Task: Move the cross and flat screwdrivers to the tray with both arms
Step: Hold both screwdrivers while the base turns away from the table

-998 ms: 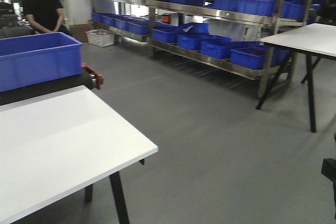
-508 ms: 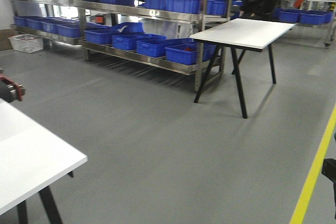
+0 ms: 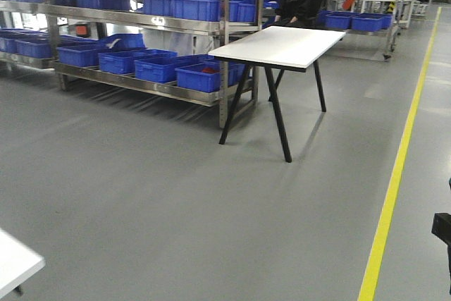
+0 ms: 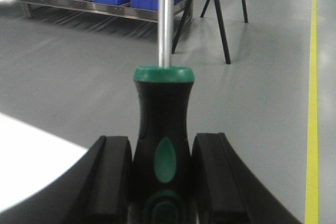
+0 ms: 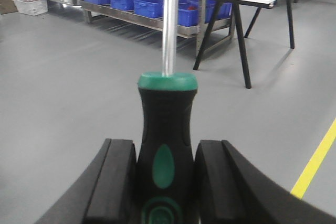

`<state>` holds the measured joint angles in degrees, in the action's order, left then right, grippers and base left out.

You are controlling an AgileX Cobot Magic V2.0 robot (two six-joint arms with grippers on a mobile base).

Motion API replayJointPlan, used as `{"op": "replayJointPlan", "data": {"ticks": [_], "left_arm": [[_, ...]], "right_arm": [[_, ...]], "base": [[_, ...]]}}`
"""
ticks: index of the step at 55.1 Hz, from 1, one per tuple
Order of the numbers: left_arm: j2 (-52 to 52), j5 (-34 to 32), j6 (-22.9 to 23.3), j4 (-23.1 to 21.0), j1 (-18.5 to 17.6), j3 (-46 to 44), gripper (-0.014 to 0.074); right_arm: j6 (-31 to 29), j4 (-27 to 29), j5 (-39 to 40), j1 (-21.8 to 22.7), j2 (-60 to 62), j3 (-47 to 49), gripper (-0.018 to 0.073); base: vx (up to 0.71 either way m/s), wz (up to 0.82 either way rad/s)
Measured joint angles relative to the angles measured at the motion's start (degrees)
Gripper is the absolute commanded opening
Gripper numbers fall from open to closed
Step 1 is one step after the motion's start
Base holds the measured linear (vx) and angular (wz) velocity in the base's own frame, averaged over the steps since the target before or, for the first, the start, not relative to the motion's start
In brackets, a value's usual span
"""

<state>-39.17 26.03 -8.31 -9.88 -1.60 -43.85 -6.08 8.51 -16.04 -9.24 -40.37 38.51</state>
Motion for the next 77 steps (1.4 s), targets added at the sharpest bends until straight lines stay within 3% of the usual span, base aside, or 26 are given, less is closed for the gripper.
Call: {"op": "replayJointPlan", "data": {"ticks": [53,77], "left_arm": [[0.0,0.03,0.0,0.0,0.0,0.0,0.0],[-0.05,0.07,0.0,-0.15,0.0,0.0,0.0]], "right_arm": [[0.0,0.0,0.0,0.0,0.0,0.0,-0.0008],[0.0,0.0,0.0,0.0,0.0,0.0,-0.0008]], "base": [[0.46,-0.18],[0.56,0.22]]}}
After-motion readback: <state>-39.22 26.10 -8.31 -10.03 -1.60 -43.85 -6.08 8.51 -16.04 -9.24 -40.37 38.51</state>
